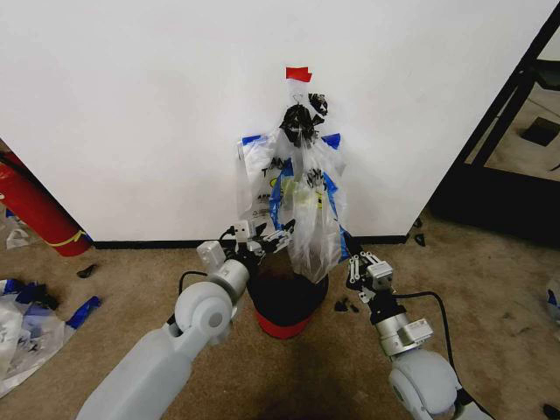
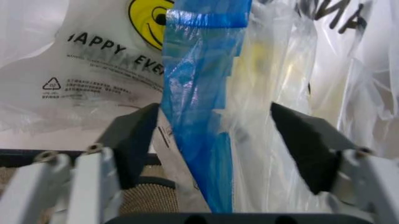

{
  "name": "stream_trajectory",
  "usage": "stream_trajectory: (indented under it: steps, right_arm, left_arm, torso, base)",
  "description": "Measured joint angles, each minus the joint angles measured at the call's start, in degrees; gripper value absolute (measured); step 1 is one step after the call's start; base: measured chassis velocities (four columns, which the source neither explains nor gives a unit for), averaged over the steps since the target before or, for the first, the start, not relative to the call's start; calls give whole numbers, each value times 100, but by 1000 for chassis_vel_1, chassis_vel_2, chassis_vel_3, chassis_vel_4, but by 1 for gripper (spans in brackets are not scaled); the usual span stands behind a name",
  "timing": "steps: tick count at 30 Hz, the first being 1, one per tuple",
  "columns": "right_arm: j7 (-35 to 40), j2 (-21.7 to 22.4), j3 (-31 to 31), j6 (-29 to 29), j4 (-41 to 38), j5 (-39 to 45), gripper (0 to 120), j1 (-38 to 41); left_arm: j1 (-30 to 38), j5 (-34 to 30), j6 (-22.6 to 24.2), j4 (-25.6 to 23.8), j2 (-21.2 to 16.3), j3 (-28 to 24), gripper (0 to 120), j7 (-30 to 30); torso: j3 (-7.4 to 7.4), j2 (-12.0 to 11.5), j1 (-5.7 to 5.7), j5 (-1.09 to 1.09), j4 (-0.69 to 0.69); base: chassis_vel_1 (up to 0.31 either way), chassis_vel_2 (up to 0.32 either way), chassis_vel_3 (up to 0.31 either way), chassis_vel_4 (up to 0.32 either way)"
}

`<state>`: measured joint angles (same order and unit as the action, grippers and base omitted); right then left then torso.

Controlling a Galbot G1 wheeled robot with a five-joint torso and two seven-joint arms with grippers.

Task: Pick up the garbage bag from the wall and place it over the trash bin.

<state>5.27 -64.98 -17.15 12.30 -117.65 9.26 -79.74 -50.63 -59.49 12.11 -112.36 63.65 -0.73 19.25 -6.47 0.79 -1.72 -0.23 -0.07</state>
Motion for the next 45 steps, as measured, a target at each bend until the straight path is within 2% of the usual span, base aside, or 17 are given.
stream_trajectory:
  steps: [3,8,9,16,17,19,26,27,30,31,40,45]
  right_arm:
    - [0,2,-8,0,0,3,0,-2]
    - [0,4,-12,0,0,7,0,-4]
    - [0,4,-12,0,0,7,0,-4]
    - [2,4,-12,1,2,7,0,-3]
    - [2,4,-12,1,2,7,0,-3]
    - [2,4,-13,2,2,7,0,-3]
    - [2,3,-12,2,4,6,0,-3]
    - [2,-5,3,5,16,6,0,6]
    - [2,-24,38,9,27,-7,0,-48]
    - [13,-33,38,10,24,-18,0,-94]
    - [0,-33,35,106,17,-60,0,-333]
    - [-78,-129,84,203,15,-126,0,-516]
  left_arm:
    - [5,-7,-10,13,9,0,61,4]
    - [4,-15,-15,16,10,5,37,8]
    - [4,-15,-15,16,10,5,37,8]
    - [-3,-17,-16,9,6,9,8,11]
    - [-3,-17,-16,9,6,9,8,11]
    - [-4,-17,-17,6,6,10,0,13]
    - [-10,-18,-17,-4,2,19,0,18]
    - [-81,-20,-38,-123,-64,106,0,59]
    - [-479,-22,-95,-548,-428,396,0,126]
    - [-615,-23,-101,-672,-525,477,0,139]
    - [-1286,20,-145,-1160,-752,792,0,166]
    - [-2048,308,-229,-1554,-842,990,0,151]
  torso:
    - [0,0,0,0,0]
    - [0,0,0,0,1]
    - [0,0,0,0,1]
    - [0,0,0,0,1]
    - [0,0,0,0,1]
    - [0,0,0,0,1]
    - [0,0,0,0,0]
    - [0,0,0,-5,-6]
    - [0,0,0,1,7]
    - [1,0,0,-5,4]
    - [1,1,0,-1,-3]
    - [1,1,0,-1,1]
  base:
    - [0,0,0,0]
    - [0,0,0,0]
    - [0,0,0,0]
    - [0,0,0,0]
    - [0,0,0,0]
    - [0,0,0,0]
    - [0,0,0,0]
    - [0,0,0,0]
    - [0,0,0,0]
    - [0,0,0,0]
    - [0,0,0,0]
    - [0,0,0,0]
